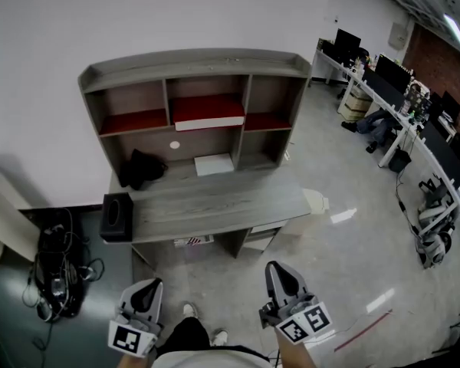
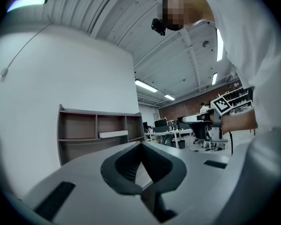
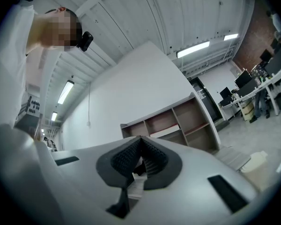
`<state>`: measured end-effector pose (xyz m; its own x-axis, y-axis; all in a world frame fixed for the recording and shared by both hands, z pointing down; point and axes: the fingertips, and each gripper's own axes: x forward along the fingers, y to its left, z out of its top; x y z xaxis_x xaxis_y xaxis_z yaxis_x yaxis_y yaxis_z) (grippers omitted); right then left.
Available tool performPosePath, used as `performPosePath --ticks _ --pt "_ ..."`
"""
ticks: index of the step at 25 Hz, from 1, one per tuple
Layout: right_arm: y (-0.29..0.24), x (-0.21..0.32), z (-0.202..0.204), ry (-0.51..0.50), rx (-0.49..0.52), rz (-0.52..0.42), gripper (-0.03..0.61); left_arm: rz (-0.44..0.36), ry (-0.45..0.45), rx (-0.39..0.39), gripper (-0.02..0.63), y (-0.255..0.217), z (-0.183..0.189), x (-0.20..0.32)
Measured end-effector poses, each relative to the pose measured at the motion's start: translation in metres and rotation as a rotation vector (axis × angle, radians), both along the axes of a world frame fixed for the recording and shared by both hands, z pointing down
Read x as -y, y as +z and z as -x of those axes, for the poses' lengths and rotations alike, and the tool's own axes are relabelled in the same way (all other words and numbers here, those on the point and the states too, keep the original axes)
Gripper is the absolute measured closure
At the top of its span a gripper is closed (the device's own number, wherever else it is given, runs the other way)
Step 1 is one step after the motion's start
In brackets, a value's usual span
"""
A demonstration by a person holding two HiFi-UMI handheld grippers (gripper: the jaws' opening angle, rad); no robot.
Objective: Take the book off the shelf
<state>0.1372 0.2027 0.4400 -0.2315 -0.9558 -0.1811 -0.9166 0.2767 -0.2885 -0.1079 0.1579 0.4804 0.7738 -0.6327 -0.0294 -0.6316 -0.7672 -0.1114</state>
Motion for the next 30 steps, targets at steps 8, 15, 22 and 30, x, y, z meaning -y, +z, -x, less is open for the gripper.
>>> performPosePath --ticks 8,15,22,30 --pt "0.017 0.026 -0.006 -0.012 0.013 0.059 0.555 0.010 0.048 -0.011 0.597 0.012 -0.025 0.035" --pt "0.014 0.092 -0.023 0.003 -0.020 0.093 0.555 0.033 0.069 -0.056 0.597 0.018 -0.044 0.104" --pt "-0.022 0.198 -0.015 -0.043 -0.091 0.047 0.555 -0.015 0.075 -0.115 0.597 -0.001 -0.052 0.202" --pt "-0.011 0.251 -0.011 -0.019 -0.070 0.120 0.555 0.061 0.134 -0.176 0.597 0.012 -0.058 0.263"
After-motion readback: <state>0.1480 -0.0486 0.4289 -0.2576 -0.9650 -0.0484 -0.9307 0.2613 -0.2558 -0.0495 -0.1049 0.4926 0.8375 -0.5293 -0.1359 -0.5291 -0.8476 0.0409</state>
